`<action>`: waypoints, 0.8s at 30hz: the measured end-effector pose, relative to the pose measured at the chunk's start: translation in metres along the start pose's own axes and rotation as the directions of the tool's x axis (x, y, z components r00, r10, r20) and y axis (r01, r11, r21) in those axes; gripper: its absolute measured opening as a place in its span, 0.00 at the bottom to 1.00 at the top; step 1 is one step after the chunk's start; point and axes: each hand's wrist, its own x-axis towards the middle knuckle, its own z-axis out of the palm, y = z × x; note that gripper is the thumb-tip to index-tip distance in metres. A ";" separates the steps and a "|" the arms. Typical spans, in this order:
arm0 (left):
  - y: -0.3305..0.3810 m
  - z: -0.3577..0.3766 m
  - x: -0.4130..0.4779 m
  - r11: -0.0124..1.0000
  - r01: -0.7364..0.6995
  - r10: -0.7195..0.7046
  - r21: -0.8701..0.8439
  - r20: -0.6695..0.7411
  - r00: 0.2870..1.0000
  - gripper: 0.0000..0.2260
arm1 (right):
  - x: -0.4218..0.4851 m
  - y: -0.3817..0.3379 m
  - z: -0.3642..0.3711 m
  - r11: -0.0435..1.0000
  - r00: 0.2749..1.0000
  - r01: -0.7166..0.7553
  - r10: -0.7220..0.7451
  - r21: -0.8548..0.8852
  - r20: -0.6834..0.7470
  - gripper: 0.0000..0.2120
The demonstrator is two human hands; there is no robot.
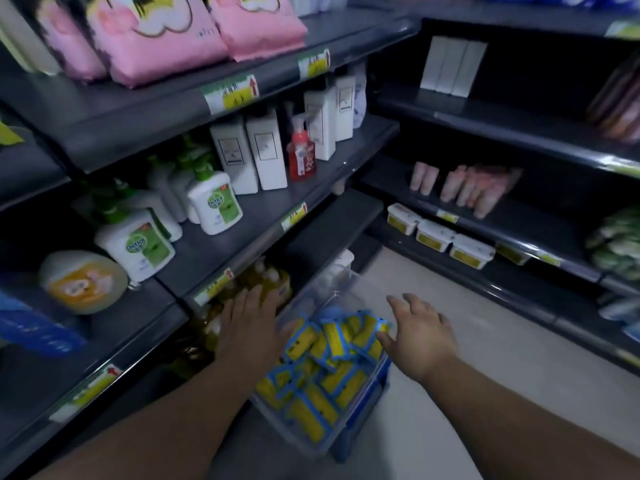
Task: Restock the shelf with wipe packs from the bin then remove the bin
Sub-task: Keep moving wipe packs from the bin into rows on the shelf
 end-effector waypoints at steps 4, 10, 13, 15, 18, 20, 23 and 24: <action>-0.026 0.040 0.024 1.000 0.002 -0.003 0.025 0.041 0.999 0.32 | 0.021 -0.009 0.042 0.999 0.996 -0.051 0.051 -0.008 0.079 0.32; -0.044 0.103 0.050 0.995 -0.058 0.068 -0.078 0.130 0.989 0.32 | 0.057 -0.025 0.109 0.999 0.986 -0.044 0.044 -0.004 0.159 0.31; -0.041 0.137 0.057 0.987 -0.014 0.056 -0.161 0.261 0.964 0.34 | 0.078 -0.027 0.147 1.000 0.971 -0.023 0.018 0.020 0.237 0.32; -0.037 0.161 0.061 0.972 0.025 0.040 -0.235 0.269 0.962 0.41 | 0.094 -0.024 0.171 1.000 0.964 -0.016 0.009 0.023 0.267 0.32; -0.032 0.202 0.069 0.971 0.034 0.041 -0.235 0.307 0.951 0.43 | 0.124 -0.016 0.203 1.000 0.956 0.000 -0.003 0.010 0.293 0.33; -0.025 0.221 0.075 0.978 0.007 0.062 -0.206 0.329 0.942 0.35 | 0.143 -0.010 0.219 1.000 0.956 -0.006 0.004 0.008 0.293 0.33; -0.011 0.248 0.087 0.975 -0.041 0.108 -0.220 0.304 0.947 0.32 | 0.171 0.000 0.243 1.000 0.955 -0.023 0.023 -0.006 0.294 0.33; -0.007 0.256 0.090 0.972 -0.035 0.107 -0.233 0.306 0.946 0.34 | 0.180 0.003 0.251 0.999 0.952 -0.034 0.038 -0.017 0.303 0.33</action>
